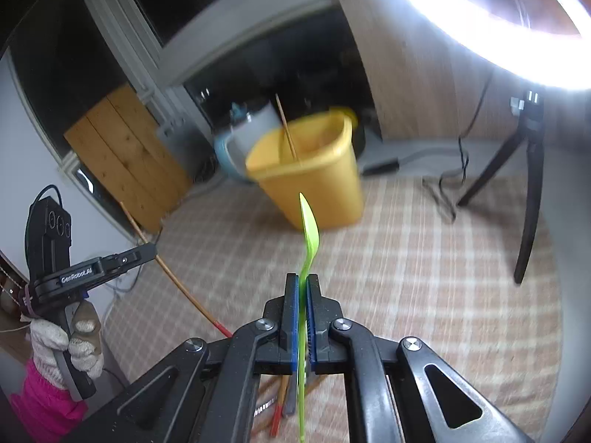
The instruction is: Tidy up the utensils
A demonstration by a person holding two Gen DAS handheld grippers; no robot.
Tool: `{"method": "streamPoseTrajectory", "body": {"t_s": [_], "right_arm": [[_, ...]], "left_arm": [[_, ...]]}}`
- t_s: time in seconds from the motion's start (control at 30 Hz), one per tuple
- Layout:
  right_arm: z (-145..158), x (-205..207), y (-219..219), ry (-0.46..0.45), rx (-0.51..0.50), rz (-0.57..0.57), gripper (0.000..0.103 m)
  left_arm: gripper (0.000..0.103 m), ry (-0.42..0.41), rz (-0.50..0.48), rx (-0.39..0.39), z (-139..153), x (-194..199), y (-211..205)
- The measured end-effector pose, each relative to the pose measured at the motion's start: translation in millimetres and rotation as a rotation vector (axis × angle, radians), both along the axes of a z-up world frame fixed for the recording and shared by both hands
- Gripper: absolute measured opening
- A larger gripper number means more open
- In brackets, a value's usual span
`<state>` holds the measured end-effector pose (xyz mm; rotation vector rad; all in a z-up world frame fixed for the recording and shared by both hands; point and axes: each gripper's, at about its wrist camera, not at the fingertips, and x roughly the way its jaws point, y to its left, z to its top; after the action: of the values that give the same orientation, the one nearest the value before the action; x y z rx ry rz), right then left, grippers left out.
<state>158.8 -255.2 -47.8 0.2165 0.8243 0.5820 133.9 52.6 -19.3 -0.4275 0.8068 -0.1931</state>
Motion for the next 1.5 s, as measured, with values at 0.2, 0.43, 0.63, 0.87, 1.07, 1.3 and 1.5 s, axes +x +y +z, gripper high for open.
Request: {"method": "streamPoseTrajectory", "body": {"t_s": [0.2, 0.43, 0.63, 0.87, 1.07, 1.3, 1.5], "right_arm": [[27, 11, 0, -0.070, 0.014, -0.042, 0.001], [51, 16, 14, -0.157, 0.009, -0.075, 0.001], [61, 21, 24, -0.203, -0.003, -0.094, 0.001], [76, 40, 33, -0.262, -0.016, -0.143, 0.001], [89, 68, 48, -0.339, -0.051, -0.177, 0.001], [89, 108, 67, -0.365, -0.048, -0.195, 0.001], [83, 138, 86, -0.374, -0.050, -0.202, 0.001]], "left_arm": [[0.003, -0.087, -0.003, 0.022, 36, 31, 3], [0.003, -0.177, -0.004, 0.041, 72, 62, 3], [0.003, -0.226, 0.011, 0.051, 91, 91, 5], [0.003, -0.234, 0.021, 0.079, 95, 125, 0], [0.003, -0.215, 0.012, 0.112, 85, 143, -7], [0.003, -0.183, 0.008, 0.129, 73, 153, -10], [0.003, -0.155, -0.002, 0.148, 62, 157, -13]]}}
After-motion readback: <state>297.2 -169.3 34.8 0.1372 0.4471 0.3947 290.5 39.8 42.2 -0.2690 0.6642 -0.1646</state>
